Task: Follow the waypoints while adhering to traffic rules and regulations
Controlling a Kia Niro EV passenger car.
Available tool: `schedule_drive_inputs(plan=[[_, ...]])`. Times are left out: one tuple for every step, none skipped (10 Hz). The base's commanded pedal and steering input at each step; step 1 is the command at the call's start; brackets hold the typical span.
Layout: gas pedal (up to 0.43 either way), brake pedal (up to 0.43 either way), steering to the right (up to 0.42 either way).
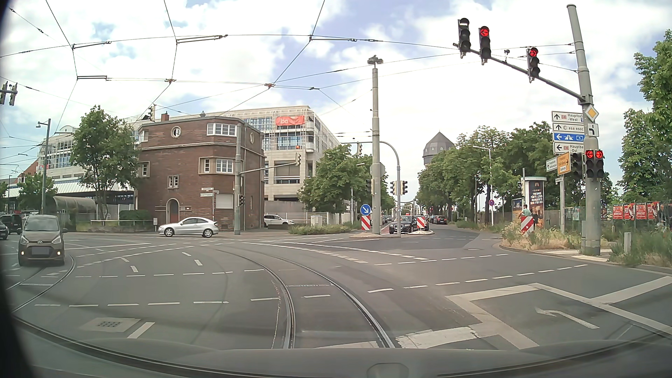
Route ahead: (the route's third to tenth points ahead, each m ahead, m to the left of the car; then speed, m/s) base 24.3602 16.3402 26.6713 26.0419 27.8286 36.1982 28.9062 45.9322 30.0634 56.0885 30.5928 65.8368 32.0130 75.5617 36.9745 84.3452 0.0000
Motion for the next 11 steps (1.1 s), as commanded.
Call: schedule_drive_inputs(plan=[[0.0, 0.238, -0.109], [0.0, 0.238, -0.109], [0.0, 0.238, -0.11], [0.0, 0.238, -0.11], [0.0, 0.238, -0.11], [0.0, 0.238, -0.109], [0.0, 0.238, -0.109], [0.0, 0.238, -0.11], [0.0, 0.238, -0.109], [0.0, 0.238, -0.109], [0.0, 0.232, -0.11]])
